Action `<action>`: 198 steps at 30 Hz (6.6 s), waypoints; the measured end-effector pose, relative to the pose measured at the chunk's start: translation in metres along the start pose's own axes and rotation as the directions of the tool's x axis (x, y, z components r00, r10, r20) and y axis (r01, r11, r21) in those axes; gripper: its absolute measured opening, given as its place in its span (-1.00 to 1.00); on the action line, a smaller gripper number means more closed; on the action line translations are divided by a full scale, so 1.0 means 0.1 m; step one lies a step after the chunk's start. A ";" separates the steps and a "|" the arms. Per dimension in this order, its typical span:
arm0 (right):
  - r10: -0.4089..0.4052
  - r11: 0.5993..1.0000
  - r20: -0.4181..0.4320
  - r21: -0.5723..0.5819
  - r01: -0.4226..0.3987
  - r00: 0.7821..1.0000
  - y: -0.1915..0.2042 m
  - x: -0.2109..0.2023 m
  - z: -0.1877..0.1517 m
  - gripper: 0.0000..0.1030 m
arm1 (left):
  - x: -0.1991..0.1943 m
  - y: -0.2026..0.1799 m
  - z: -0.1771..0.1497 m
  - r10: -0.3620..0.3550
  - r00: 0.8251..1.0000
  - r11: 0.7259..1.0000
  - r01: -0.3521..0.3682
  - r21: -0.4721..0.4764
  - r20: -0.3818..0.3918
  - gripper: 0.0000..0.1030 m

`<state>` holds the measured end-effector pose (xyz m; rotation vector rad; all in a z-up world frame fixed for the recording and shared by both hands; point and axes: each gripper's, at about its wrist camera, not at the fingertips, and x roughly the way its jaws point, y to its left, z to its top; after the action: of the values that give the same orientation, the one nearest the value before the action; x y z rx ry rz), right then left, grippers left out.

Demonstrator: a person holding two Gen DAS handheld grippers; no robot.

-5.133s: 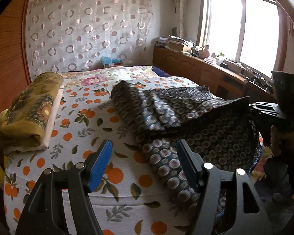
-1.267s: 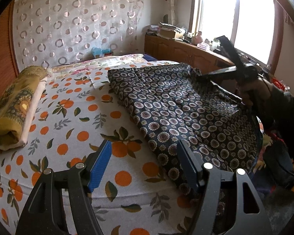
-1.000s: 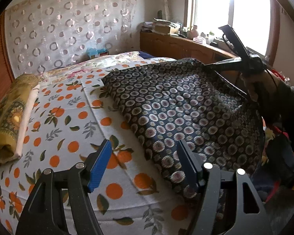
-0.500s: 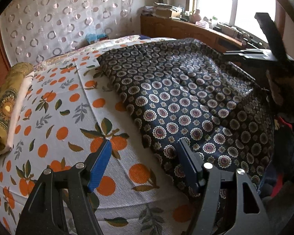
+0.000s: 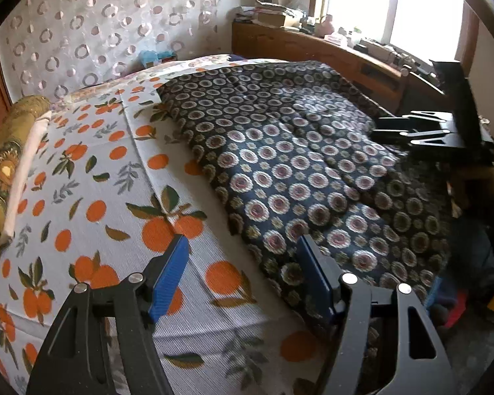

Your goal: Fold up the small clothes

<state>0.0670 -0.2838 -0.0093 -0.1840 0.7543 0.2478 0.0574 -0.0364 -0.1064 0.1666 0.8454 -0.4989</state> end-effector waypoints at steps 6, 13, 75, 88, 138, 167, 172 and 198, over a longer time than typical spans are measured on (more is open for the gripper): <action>-0.008 1.000 0.002 0.004 0.008 1.000 0.08 -0.06 0.03 -0.04 | -0.11 -0.04 -0.11 -0.050 0.999 0.999 0.050 -0.009 0.003 0.11; -0.030 1.000 0.003 0.006 0.029 1.000 0.11 -0.14 0.04 0.01 | -0.18 -0.12 -0.18 -0.118 0.993 0.993 0.118 -0.008 -0.004 -0.22; 0.096 0.990 -0.033 -0.101 -0.099 0.995 0.84 -0.84 -0.50 0.29 | 0.49 0.09 0.93 -0.052 0.998 0.995 0.056 -0.087 0.043 -0.95; 0.106 0.987 -0.025 -0.120 -0.109 0.994 0.79 -0.81 -0.55 -0.06 | 0.40 0.11 0.90 -0.060 0.997 0.994 0.065 -0.090 0.054 -0.94; 0.001 0.999 0.075 -0.038 0.002 0.997 0.01 -0.76 0.45 0.22 | -0.03 0.21 0.65 -0.012 0.994 1.000 0.012 0.000 0.112 0.46; 0.039 0.991 0.066 0.129 -0.047 0.997 -0.45 0.04 0.98 -0.88 | 0.56 0.78 1.31 0.019 0.999 0.999 -0.017 -0.039 0.042 0.46; 0.006 0.989 0.072 0.145 -0.016 0.997 -0.48 -0.02 0.94 -0.80 | 0.81 0.94 1.41 0.014 1.000 0.998 -0.014 -0.065 -0.005 0.46; 0.066 0.984 -0.038 0.170 -0.059 0.997 -0.49 0.12 0.81 0.35 | 1.16 1.10 1.56 -0.030 0.999 0.997 0.028 -0.067 -0.032 0.46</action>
<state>0.1423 -0.3080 0.0435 -0.0051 0.8208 0.2388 0.2802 -0.0335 -0.0968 0.1021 0.8963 -0.4956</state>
